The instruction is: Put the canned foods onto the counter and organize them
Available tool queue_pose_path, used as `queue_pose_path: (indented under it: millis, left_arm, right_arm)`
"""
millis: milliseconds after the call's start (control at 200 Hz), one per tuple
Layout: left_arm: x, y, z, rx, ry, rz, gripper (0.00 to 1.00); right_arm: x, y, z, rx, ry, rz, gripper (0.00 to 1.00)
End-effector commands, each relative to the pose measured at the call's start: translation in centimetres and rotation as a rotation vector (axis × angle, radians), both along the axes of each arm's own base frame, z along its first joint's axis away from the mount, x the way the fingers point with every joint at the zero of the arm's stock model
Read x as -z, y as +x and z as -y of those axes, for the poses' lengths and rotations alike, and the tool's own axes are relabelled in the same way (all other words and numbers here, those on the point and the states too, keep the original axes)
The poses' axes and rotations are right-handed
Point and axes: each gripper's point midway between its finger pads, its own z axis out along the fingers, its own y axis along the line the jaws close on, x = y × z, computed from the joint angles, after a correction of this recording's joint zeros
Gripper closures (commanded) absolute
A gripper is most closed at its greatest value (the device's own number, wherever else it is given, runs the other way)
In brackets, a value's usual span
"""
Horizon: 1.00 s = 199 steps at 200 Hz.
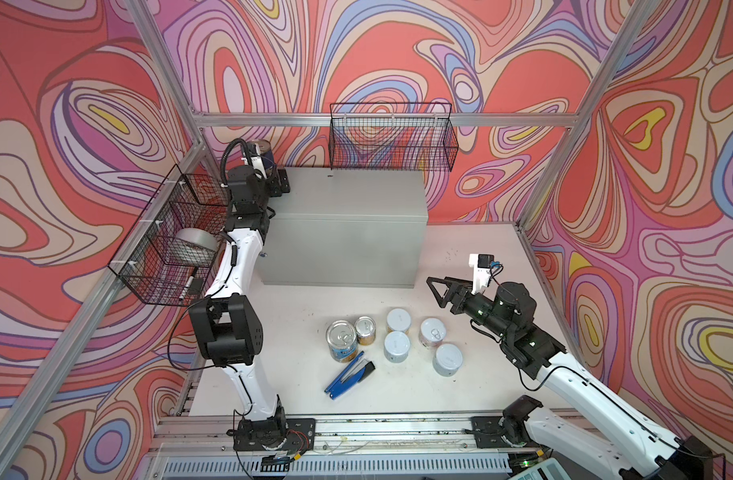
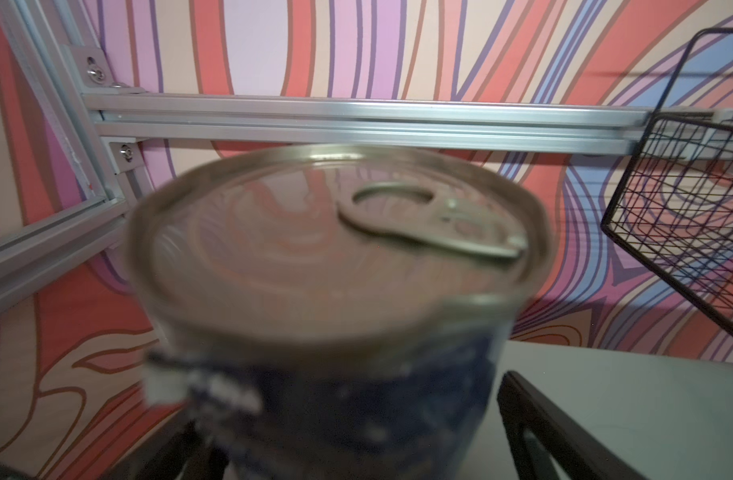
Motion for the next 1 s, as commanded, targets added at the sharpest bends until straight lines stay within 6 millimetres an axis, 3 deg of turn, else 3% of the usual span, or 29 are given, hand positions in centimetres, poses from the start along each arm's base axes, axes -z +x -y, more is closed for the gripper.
queue_pose_path:
  millis: [0, 220, 421, 751, 992]
  left_arm:
    - [-1.9, -2.2, -0.8, -0.046, -0.022, 0.019, 0.00]
    - [-2.7, -3.5, -0.7, -0.049, -0.013, -0.001, 0.00]
    - [-3.8, -6.2, -1.3, -0.110, -0.067, 0.015, 0.00]
    - [-1.7, -9.6, -2.0, -0.179, -0.142, -0.044, 0.00]
    - [1.0, -11.4, -1.3, -0.165, -0.171, -0.142, 0.00]
  right_arm:
    - [0.5, 0.2, 0.2, 0.010, -0.018, -0.011, 0.16]
    - [1.5, 0.4, 0.0, 0.000, -0.066, -0.042, 0.15]
    - [2.3, 0.6, 0.1, 0.011, -0.086, -0.068, 0.16]
    - [3.3, 1.4, -0.8, -0.017, -0.121, -0.114, 0.16]
    - [0.5, 1.2, -2.4, -0.100, -0.083, -0.083, 0.16]
